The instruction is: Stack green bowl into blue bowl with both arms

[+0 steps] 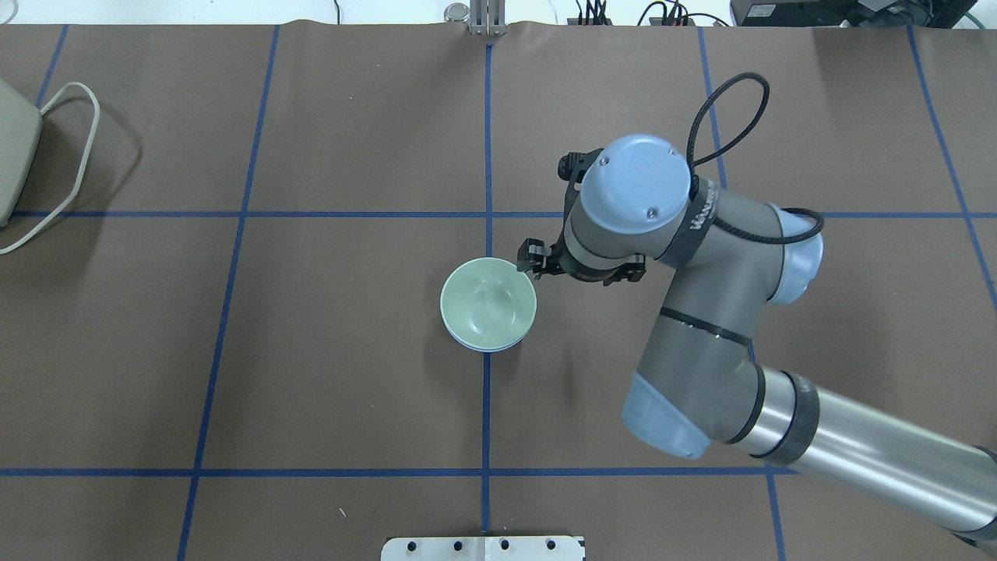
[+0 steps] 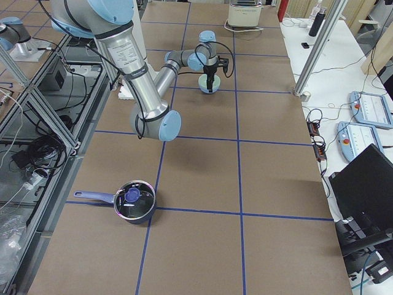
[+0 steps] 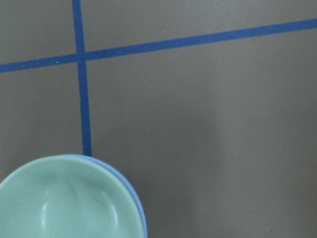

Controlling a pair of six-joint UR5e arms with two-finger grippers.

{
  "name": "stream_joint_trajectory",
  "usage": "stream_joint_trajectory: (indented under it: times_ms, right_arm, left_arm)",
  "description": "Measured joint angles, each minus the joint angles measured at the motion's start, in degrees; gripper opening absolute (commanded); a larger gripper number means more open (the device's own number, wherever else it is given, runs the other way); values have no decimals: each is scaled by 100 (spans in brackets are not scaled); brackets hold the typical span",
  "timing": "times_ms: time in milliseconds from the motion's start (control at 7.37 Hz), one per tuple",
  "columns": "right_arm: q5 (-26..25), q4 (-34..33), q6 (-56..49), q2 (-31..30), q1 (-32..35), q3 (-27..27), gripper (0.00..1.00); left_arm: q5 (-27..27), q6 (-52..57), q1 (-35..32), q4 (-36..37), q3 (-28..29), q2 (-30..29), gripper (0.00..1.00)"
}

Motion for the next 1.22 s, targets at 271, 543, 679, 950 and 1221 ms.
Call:
stream_joint_trajectory:
  times_ms: [271,543,679,950,1221]
  right_arm:
    - [820,-100,-1289,-346,1083,57,100]
    - [1564,-112,-3092,-1033,2297,25,100]
    - [1792,-105,-3979,-1498,2826,14,100]
    - [1948,-72,-5650,-2548,3789,-1,100]
    - [1965,-62,-7122,-3476,4658,-8,100]
  left_arm:
    - [1,-4,0,10,-5,13,98]
    - [-53,-341,6,32,-16,27,98]
    - [-134,-825,11,13,-48,36,98]
    - [-214,-1217,25,-7,-79,3,98]
    - [-223,-1274,58,-150,-62,-68,98]
